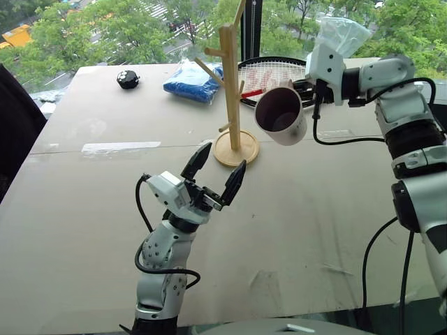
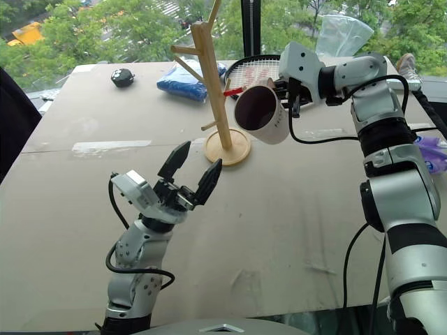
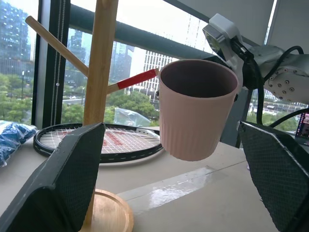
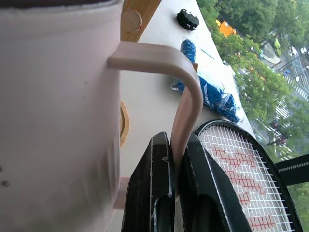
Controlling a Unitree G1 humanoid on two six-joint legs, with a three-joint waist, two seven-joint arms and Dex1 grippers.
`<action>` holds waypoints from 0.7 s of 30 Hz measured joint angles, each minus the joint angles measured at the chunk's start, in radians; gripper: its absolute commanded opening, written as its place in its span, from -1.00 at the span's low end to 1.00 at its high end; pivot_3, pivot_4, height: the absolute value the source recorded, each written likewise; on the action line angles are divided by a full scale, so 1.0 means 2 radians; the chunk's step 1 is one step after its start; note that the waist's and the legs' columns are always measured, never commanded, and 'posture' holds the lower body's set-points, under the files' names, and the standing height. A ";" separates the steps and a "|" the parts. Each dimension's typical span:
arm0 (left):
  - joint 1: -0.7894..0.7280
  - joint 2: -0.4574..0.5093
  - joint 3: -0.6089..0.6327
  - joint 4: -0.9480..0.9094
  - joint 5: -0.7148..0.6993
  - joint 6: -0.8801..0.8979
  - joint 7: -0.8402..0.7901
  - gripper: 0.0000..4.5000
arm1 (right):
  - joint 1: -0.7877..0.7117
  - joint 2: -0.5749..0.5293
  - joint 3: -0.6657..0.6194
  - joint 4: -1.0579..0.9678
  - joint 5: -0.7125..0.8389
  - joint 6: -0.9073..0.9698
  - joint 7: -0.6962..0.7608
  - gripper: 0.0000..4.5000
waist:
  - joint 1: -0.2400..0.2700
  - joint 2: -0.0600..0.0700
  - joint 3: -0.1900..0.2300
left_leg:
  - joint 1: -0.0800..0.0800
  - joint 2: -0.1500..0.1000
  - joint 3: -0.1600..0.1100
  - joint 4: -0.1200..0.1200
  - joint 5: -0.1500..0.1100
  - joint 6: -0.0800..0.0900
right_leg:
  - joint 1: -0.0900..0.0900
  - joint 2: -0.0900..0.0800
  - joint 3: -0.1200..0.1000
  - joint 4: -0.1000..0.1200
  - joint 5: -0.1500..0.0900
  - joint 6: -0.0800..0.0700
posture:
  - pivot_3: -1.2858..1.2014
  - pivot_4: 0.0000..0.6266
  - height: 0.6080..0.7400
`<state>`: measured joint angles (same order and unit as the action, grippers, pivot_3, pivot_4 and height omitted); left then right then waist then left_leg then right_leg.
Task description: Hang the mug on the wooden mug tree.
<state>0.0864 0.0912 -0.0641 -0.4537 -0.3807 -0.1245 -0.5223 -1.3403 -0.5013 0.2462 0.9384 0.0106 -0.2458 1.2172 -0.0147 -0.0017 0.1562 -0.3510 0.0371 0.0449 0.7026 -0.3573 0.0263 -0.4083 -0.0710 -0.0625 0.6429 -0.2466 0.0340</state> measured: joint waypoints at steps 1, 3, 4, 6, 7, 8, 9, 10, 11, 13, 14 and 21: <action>0.000 -0.001 -0.003 0.000 0.002 -0.002 0.003 1.00 | -0.010 0.006 0.001 0.016 -0.005 -0.009 0.000 -0.98 | 0.000 0.000 0.000 | 0.000 0.000 0.000 0.000 0.000 0.000 | 0.000 0.000 0.000 0.000 0.000 0.000 | 0.03 -0.52 1.00; 0.002 -0.002 -0.006 0.000 0.004 -0.007 0.007 1.00 | -0.027 0.021 0.001 0.041 -0.016 -0.029 0.000 -0.98 | 0.000 0.000 0.000 | 0.000 0.000 0.000 0.000 0.000 0.000 | 0.000 0.000 0.000 0.000 0.000 0.000 | 0.03 -0.52 1.00; 0.002 -0.002 -0.008 0.000 0.005 -0.008 0.009 1.00 | -0.031 0.027 0.001 0.049 -0.021 -0.036 0.000 -0.98 | 0.000 0.000 0.000 | 0.000 0.000 0.000 0.000 0.000 0.000 | 0.000 0.000 0.000 0.000 0.000 0.000 | 0.03 -0.52 1.00; 0.004 -0.002 -0.011 0.000 0.007 -0.010 0.012 1.00 | -0.041 0.039 0.001 0.068 -0.029 -0.047 -0.003 -0.98 | 0.000 0.000 0.000 | 0.000 0.000 0.000 0.000 0.000 0.000 | 0.000 0.000 0.000 0.001 0.000 0.000 | 0.03 -0.52 1.00; 0.004 -0.001 -0.012 0.000 0.007 -0.011 0.013 1.00 | -0.043 0.042 0.001 0.072 -0.033 -0.051 -0.003 -0.98 | 0.000 0.000 0.000 | 0.000 0.000 0.000 0.000 0.000 0.000 | 0.000 0.000 0.000 0.001 0.000 0.000 | 0.03 -0.52 1.00; 0.004 0.000 -0.012 0.000 0.008 -0.011 0.013 1.00 | -0.046 0.044 0.001 0.076 -0.036 -0.055 -0.003 -0.98 | 0.001 0.000 0.000 | 0.000 0.000 0.000 0.000 0.000 0.000 | 0.000 0.000 0.000 0.001 0.000 0.000 | 0.03 -0.52 1.00; 0.004 0.001 -0.012 0.000 0.008 -0.013 0.013 1.00 | -0.051 0.048 0.001 0.083 -0.041 -0.059 -0.004 -0.98 | 0.001 0.000 0.000 | -0.001 0.000 0.000 0.000 0.000 0.000 | 0.000 -0.001 -0.001 0.001 0.000 0.000 | 0.03 -0.52 1.00; 0.004 0.001 -0.012 0.000 0.008 -0.013 0.013 1.00 | -0.052 0.049 0.001 0.084 -0.042 -0.059 -0.004 -0.98 | 0.001 0.000 0.000 | -0.001 0.000 0.000 0.000 0.000 0.000 | 0.000 -0.001 -0.001 0.001 0.000 0.000 | 0.03 -0.52 1.00; 0.004 0.002 -0.012 0.001 0.008 -0.015 0.013 1.00 | -0.057 0.052 0.001 0.090 -0.048 -0.064 -0.007 -0.98 | 0.000 0.000 0.000 | -0.001 0.000 0.000 0.000 0.000 0.000 | 0.000 -0.001 0.000 0.001 0.000 0.000 | 0.03 -0.52 1.00; 0.004 0.002 -0.012 0.001 0.008 -0.016 0.013 1.00 | -0.064 0.056 0.003 0.097 -0.061 -0.066 -0.013 -0.98 | 0.000 0.000 0.000 | -0.001 0.000 0.000 0.000 0.000 0.000 | -0.001 -0.001 -0.001 0.001 0.000 0.000 | 0.03 -0.52 1.00; 0.003 0.003 -0.012 0.001 0.008 -0.016 0.013 1.00 | -0.065 0.057 0.003 0.099 -0.063 -0.067 -0.014 -0.87 | 0.000 0.000 0.000 | -0.001 0.000 0.000 0.000 0.000 0.000 | -0.001 -0.001 -0.001 0.001 0.000 0.000 | 0.03 -0.52 1.00; 0.004 0.004 -0.012 0.002 0.011 -0.017 0.013 1.00 | -0.070 0.063 0.001 0.113 -0.076 -0.065 -0.034 0.34 | 0.000 0.001 0.000 | -0.001 0.000 0.000 0.000 0.000 0.000 | -0.001 -0.001 -0.001 0.001 0.000 0.000 | 0.03 -0.52 1.00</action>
<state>0.0934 0.0983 -0.0885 -0.4507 -0.3579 -0.1586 -0.4954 -1.4811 -0.3760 0.2483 1.1644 -0.1408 -0.3764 1.1488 -0.0155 -0.0001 0.1572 -0.3531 0.0377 0.0443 0.7031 -0.3571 0.0258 -0.4097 -0.0723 -0.0638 0.6441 -0.2465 0.0341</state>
